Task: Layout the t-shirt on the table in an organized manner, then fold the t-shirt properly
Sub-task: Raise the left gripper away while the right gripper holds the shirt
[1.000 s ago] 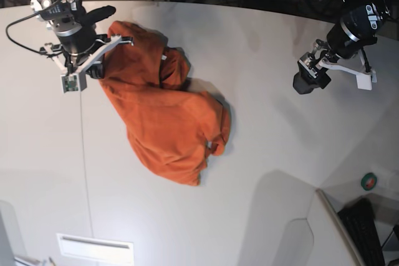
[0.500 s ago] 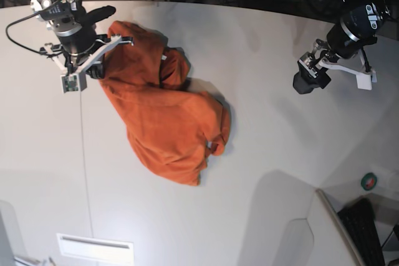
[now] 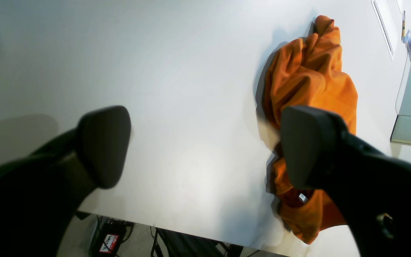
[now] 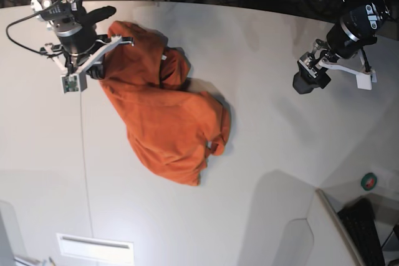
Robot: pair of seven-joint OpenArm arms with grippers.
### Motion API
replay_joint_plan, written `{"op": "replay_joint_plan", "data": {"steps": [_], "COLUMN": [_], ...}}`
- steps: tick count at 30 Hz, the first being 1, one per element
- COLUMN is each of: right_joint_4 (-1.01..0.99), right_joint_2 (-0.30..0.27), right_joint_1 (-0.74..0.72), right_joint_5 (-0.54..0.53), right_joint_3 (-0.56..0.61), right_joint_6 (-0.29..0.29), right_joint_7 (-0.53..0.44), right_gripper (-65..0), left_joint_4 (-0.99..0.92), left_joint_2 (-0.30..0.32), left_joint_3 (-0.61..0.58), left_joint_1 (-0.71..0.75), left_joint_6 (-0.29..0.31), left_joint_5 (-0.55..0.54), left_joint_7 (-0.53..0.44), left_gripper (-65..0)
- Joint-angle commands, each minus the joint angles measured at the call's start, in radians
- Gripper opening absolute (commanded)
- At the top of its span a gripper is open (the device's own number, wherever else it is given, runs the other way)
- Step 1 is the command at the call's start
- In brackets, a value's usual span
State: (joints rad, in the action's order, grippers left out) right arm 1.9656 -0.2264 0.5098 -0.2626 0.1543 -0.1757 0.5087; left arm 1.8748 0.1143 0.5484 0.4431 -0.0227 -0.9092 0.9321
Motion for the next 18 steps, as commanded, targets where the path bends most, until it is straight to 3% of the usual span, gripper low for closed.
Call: {"op": "replay_joint_plan", "data": {"steps": [1,6,18], "right_joint_4": [0.016,0.016,0.018], "right_joint_2": [-0.005,-0.001,0.003], "right_joint_1": [-0.006,-0.007,-0.003], "right_joint_5": [0.001,0.000,-0.002], "right_joint_3": [-0.003,-0.003,-0.003], "right_joint_6": [0.000,0.000,0.000], "right_joint_7": [-0.022,-0.022,-0.022], "right_gripper": [-65.0,-65.0,-65.0], "left_joint_4": [0.018,0.006,0.004], "left_joint_2": [-0.001,-0.034,-0.195], "left_joint_3": [0.006,0.006,0.075], "left_joint_1": [-0.002,-0.003,0.009], "left_joint_6": [0.010,0.010,0.010], "left_joint_5": [-0.009,-0.006,-0.006], "left_joint_7": [-0.012,-0.012,-0.012], "left_gripper": [-1.2,-1.2,-1.2]}}
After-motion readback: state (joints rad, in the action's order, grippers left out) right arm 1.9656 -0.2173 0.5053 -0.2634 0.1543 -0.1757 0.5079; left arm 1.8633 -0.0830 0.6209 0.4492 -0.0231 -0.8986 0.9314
